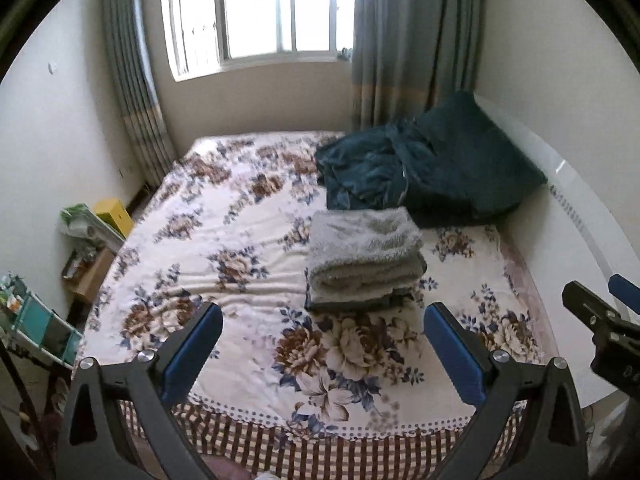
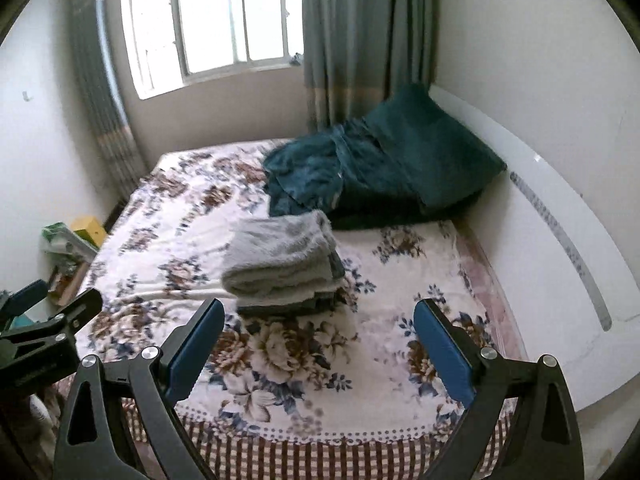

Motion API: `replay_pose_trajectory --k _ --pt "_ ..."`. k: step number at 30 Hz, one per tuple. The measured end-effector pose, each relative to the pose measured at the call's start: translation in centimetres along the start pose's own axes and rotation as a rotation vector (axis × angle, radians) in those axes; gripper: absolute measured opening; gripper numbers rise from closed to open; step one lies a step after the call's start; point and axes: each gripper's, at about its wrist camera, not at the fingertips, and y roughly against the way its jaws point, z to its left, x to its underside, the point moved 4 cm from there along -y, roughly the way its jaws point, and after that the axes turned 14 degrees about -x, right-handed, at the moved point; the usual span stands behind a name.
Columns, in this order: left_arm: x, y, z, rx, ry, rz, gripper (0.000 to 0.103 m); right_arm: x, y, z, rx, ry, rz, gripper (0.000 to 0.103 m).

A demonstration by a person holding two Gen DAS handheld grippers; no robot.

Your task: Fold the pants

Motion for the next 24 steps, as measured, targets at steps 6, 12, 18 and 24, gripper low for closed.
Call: replay_pose_trajectory --k 6,12,18,24 --pt "0.7 5.6 0.8 -0.019 0.023 -0.058 0.103 -0.1 6.7 1.4 -0.035 0.037 -0.053 0.098" --pt "1.7 8.0 1.2 -0.034 0.035 -0.071 0.103 0.6 10.2 2.2 -0.068 0.047 -0.061 0.098" --pt "1.9 7.9 1.3 -0.043 0.053 -0.078 0.103 0.7 10.3 2.5 -0.062 0.060 -0.065 0.100" --pt "0.7 6.2 1.2 -0.091 0.075 -0.128 0.103 -1.2 7.6 1.9 -0.020 0.056 -0.105 0.101"
